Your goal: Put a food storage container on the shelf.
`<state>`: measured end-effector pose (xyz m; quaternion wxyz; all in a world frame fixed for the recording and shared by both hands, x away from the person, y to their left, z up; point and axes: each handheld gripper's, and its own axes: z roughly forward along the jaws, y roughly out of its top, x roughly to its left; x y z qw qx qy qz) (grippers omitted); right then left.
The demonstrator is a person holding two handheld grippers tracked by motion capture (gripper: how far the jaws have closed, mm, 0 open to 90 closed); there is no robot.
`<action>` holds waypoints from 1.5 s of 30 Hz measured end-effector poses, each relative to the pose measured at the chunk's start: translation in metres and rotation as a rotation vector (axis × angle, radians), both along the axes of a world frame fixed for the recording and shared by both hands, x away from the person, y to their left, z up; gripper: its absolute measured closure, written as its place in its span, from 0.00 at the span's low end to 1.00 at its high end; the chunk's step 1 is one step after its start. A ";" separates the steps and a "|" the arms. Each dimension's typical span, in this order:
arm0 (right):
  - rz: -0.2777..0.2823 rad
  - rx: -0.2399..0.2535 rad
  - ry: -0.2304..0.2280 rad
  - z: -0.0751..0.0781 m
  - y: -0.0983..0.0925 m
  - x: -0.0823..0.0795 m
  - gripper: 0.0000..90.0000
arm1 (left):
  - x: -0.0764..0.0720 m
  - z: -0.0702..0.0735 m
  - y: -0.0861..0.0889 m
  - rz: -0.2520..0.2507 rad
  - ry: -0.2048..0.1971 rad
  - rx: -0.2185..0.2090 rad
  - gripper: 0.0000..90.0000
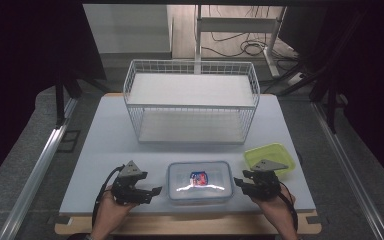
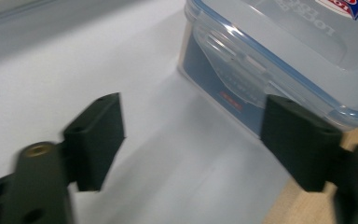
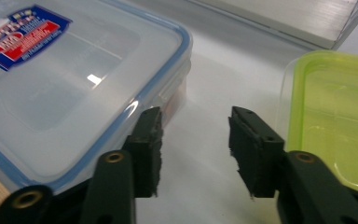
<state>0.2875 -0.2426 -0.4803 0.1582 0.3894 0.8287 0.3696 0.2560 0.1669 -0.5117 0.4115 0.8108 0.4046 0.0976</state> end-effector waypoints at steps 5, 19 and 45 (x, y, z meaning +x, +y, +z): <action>0.010 0.022 -0.001 0.007 -0.004 0.001 0.44 | 0.000 0.003 0.003 -0.014 -0.031 -0.016 0.18; 0.110 0.108 0.044 0.006 0.011 0.008 0.09 | 0.004 0.017 -0.013 -0.071 0.025 -0.082 0.06; 0.155 0.174 0.346 -0.012 0.040 0.025 0.00 | 0.036 -0.003 -0.048 -0.219 0.282 -0.166 0.00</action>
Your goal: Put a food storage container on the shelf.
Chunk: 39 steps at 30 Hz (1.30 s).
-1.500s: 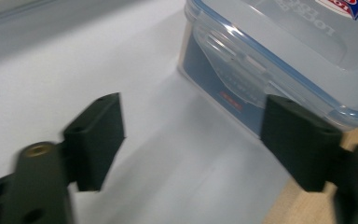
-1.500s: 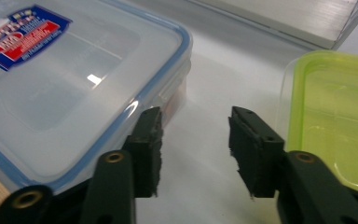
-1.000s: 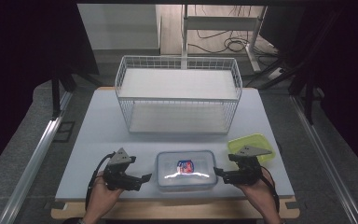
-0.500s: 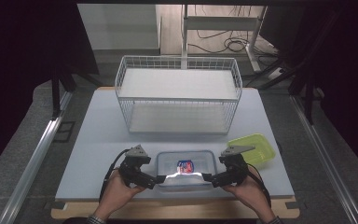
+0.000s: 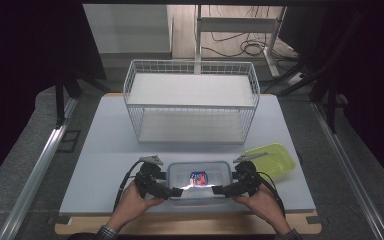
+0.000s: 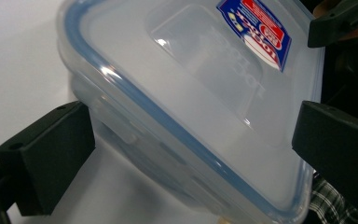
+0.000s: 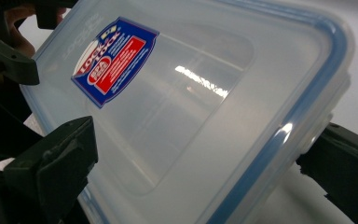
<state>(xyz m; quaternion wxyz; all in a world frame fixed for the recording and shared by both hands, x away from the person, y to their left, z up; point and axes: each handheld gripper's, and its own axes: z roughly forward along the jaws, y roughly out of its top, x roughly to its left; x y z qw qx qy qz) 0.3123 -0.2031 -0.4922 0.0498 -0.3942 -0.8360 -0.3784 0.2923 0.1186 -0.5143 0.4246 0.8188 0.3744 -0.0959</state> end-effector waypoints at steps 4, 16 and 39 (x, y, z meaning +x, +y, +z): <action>-0.007 -0.004 0.004 0.004 -0.004 -0.005 0.07 | -0.008 0.004 -0.001 0.005 0.001 0.019 0.03; -0.054 0.119 0.034 0.012 -0.035 -0.027 0.44 | -0.039 0.013 0.012 0.048 -0.069 -0.015 0.36; -0.079 0.160 -0.101 0.026 -0.036 -0.034 0.58 | -0.030 0.024 0.027 0.155 -0.101 -0.127 0.53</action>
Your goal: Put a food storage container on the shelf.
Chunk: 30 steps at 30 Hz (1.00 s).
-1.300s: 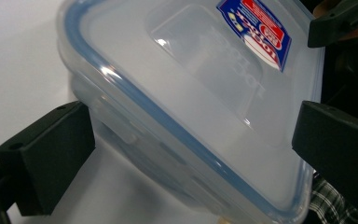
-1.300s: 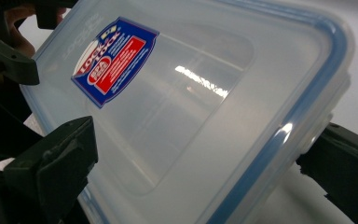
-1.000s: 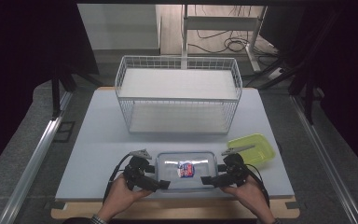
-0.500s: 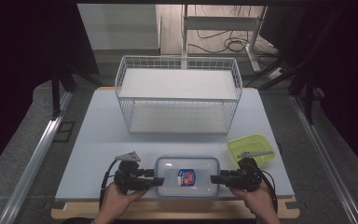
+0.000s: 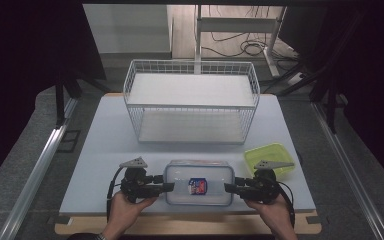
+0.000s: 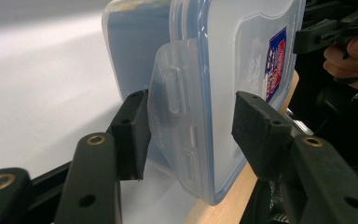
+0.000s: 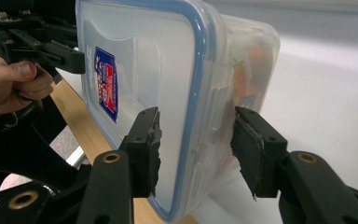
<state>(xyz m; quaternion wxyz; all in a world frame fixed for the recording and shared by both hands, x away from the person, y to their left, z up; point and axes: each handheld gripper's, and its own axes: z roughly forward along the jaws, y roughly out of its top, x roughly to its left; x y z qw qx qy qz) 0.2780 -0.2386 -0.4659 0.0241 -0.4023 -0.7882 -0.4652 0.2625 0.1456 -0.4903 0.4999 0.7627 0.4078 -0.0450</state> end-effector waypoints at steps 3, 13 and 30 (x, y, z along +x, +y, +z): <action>0.002 0.006 -0.015 0.004 0.000 0.000 0.58 | 0.001 0.005 0.003 -0.002 -0.018 -0.018 0.56; 0.007 0.028 -0.072 0.027 0.006 0.012 0.58 | 0.012 0.030 0.013 0.010 -0.055 -0.030 0.57; -0.008 0.081 -0.141 0.071 0.012 0.037 0.58 | 0.035 0.081 0.017 0.025 -0.118 -0.014 0.57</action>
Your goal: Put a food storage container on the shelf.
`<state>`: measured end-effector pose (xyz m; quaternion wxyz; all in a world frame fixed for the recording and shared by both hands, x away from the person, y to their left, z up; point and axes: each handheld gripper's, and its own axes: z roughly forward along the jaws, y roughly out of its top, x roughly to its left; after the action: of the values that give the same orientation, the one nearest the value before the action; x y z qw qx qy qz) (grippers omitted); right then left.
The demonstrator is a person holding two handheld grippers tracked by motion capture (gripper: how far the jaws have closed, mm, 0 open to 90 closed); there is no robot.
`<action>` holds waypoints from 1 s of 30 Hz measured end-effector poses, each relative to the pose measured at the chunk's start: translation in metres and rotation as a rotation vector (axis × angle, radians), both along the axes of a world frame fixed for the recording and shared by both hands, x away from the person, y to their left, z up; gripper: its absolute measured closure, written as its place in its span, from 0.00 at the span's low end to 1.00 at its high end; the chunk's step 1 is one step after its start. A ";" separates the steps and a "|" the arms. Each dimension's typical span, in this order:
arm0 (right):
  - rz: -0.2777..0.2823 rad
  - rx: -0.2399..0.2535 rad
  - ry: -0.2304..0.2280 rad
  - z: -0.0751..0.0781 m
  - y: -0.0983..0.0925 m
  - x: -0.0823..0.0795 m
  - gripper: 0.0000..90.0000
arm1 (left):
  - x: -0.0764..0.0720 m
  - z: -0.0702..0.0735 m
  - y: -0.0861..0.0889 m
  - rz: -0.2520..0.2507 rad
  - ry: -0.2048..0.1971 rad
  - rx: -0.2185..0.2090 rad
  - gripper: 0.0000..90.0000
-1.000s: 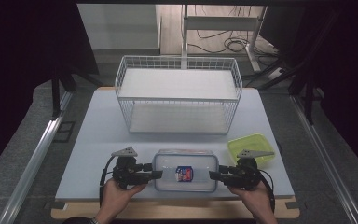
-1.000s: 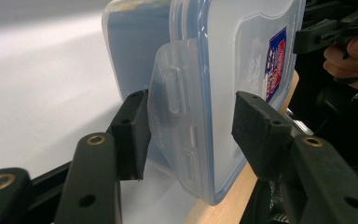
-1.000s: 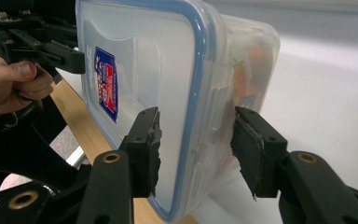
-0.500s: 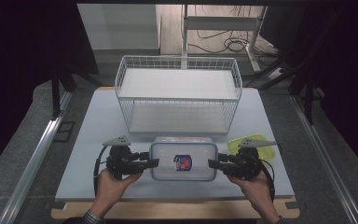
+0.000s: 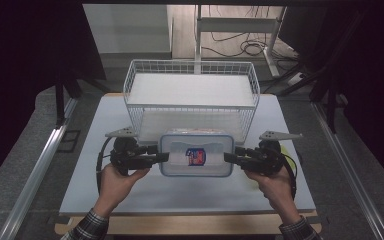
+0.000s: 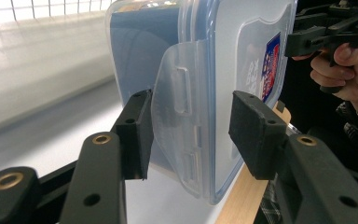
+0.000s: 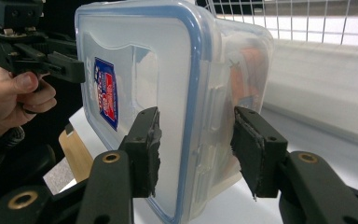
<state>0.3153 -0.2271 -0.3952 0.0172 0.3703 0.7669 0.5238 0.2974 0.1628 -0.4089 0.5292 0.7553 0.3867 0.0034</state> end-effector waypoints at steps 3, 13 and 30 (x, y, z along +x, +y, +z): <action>-0.005 0.009 -0.002 0.005 0.001 0.005 0.58 | 0.005 0.006 0.001 0.000 -0.003 -0.001 0.57; -0.019 0.031 -0.032 0.033 0.006 0.024 0.58 | 0.022 0.031 0.007 0.009 -0.027 -0.015 0.57; -0.029 0.045 -0.076 0.081 0.022 0.059 0.57 | 0.054 0.073 0.021 0.020 -0.056 -0.029 0.57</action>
<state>0.3748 -0.2055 -0.3138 0.0456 0.3615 0.7482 0.5545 0.3518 0.1835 -0.3363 0.5506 0.7433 0.3792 0.0241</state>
